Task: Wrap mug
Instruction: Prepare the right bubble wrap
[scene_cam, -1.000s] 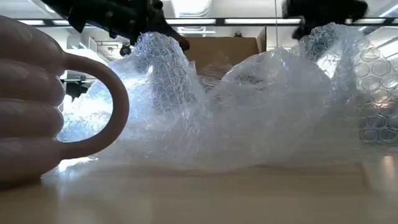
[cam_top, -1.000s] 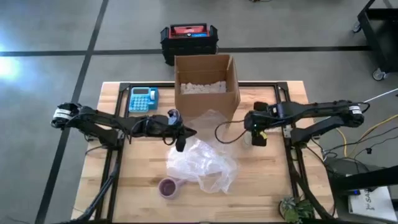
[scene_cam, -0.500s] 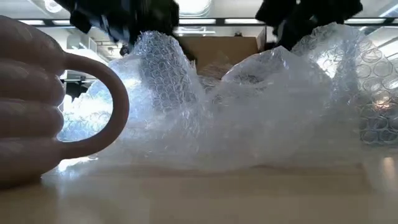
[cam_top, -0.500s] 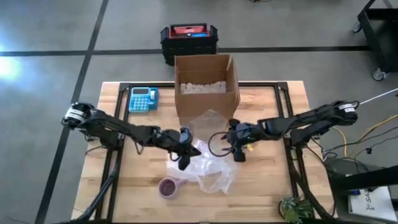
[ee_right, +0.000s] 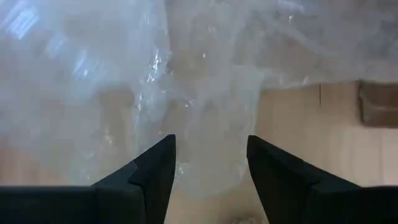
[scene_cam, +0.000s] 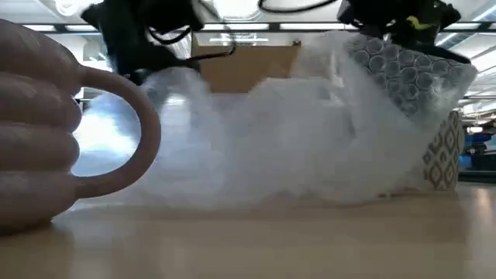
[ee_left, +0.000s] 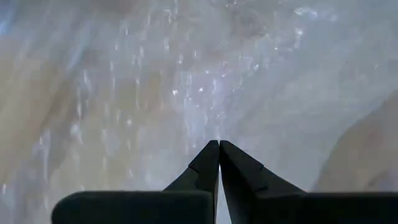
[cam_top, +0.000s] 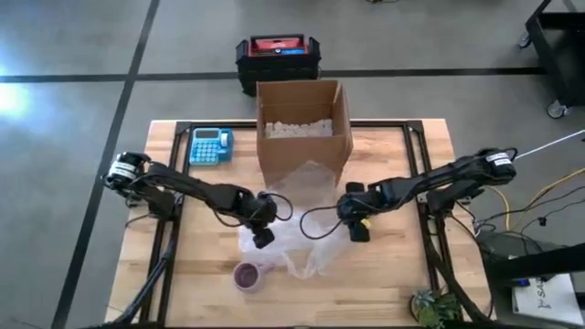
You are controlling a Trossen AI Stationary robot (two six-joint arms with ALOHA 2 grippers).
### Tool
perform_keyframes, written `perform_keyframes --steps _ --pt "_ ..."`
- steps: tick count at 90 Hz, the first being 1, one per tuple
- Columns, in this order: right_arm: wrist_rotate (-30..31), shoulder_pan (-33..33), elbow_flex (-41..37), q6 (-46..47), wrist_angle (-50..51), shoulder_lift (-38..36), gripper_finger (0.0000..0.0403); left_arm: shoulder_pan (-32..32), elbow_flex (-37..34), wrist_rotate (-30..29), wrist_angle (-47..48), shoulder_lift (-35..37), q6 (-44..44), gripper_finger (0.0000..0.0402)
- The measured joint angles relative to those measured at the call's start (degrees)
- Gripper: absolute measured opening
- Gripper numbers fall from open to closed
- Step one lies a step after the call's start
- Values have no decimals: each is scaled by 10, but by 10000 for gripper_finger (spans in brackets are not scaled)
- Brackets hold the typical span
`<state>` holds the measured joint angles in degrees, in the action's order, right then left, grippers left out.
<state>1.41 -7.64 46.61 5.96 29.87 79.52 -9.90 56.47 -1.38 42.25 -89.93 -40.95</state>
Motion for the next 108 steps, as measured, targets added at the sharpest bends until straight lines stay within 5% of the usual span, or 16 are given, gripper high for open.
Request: perform_keyframes --steps 39,49,61,73,92,108 --pt "1 0 0 -21 -16 -15 159 -36 -2 -24 347 89 -162 0" --pt "1 0 0 -21 -32 -15 154 -45 3 -31 356 131 -208 0" --pt "1 0 0 -21 -85 -15 149 -66 25 -132 230 187 -210 0" --pt "1 0 0 -43 -186 -5 143 -86 2 -243 -3 227 -105 0" --pt "1 3 0 -94 -358 68 132 -86 -90 -195 -315 202 12 0" --pt "1 3 4 -86 -359 152 118 -86 -146 -168 -330 142 -36 0"
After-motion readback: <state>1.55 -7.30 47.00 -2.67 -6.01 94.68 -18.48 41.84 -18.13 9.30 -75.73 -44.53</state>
